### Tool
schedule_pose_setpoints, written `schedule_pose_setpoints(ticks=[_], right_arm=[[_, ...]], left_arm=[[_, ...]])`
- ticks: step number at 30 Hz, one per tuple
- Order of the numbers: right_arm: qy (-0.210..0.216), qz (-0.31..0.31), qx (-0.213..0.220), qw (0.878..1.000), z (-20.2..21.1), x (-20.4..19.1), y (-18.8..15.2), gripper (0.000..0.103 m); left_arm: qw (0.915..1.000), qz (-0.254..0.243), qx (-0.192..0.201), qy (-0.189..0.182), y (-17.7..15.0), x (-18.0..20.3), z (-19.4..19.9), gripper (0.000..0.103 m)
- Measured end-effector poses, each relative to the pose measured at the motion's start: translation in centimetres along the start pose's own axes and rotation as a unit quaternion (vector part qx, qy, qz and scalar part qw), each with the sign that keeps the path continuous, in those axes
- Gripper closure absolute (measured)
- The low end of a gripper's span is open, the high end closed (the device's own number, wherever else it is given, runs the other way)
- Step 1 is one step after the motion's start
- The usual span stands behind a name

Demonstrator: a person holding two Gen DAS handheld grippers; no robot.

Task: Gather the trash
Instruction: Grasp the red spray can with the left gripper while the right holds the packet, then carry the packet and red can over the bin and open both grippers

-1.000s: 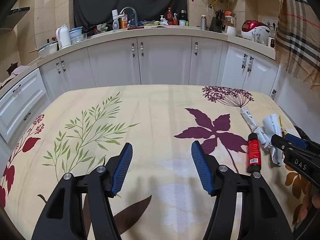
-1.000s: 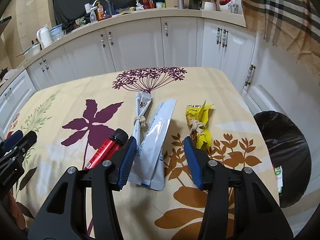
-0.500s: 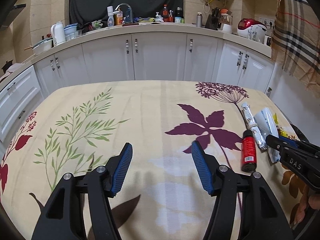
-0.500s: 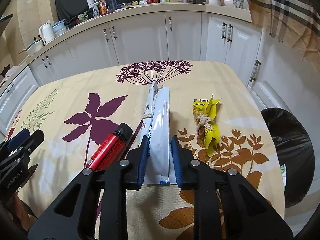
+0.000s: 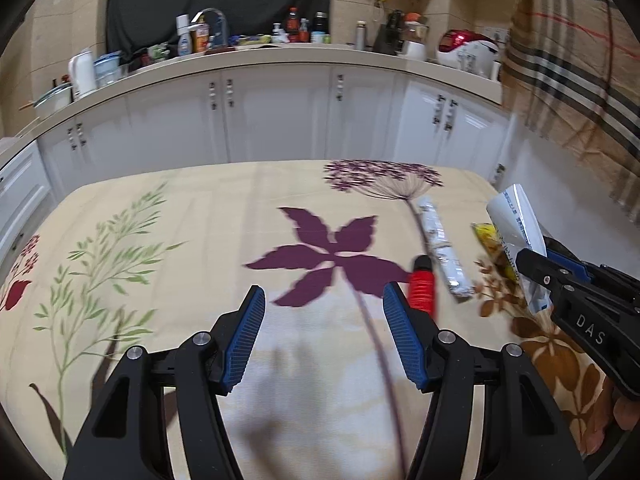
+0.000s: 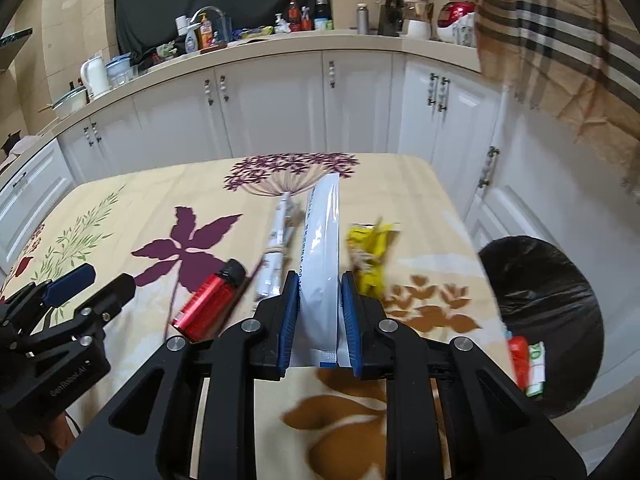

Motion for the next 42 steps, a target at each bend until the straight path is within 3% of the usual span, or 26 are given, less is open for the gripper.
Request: schedule_pose_setpoints(ticks=[9, 17, 20, 24, 31, 42], right_arm=[[-0.024, -0.026, 0.006, 0.999, 1.6, 4.6, -0.9, 0.082], [-0.027, -0.046, 0.004, 0.999, 1.8, 6.9, -1.6, 0.082], [-0.025, -0.049, 0.004, 0.998, 1.8, 7.2, -1.8, 0.082], [-0.024, -0.051, 0.005, 0.998, 1.9, 7.4, -1.8, 0.082], [-0.025, -0.053, 0.014, 0.998, 2.5, 7.7, -1.5, 0.082], [-0.058, -0.064, 0.043, 0.995, 4.8, 10.9, -0.6, 0.082]], left_arm=[[0.9984, -0.022, -0.036, -0.038, -0.5, 4.1, -2.6, 0.043], [0.9952, -0.042, -0.077, -0.044, -1.4, 5.2, -4.6, 0.060], [0.9943, -0.054, -0.084, -0.038, -1.5, 5.5, -5.0, 0.076], [0.9936, -0.065, -0.083, -0.041, -1.5, 5.9, -4.9, 0.078], [0.9968, -0.064, -0.034, -0.032, -0.4, 5.9, -3.0, 0.078], [0.9950, -0.054, 0.047, -0.069, 2.8, 9.2, 1.8, 0.078]])
Point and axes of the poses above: each gripper's, at about its wrist camera, not at the fingertips, and z roughly against the way its jaws point, x to its right, y to its top, the point moved 9 cm from there along -z, roughly the way its jaws point, and after that the axes turned 5 degrees about x, right-handed, at the moved point
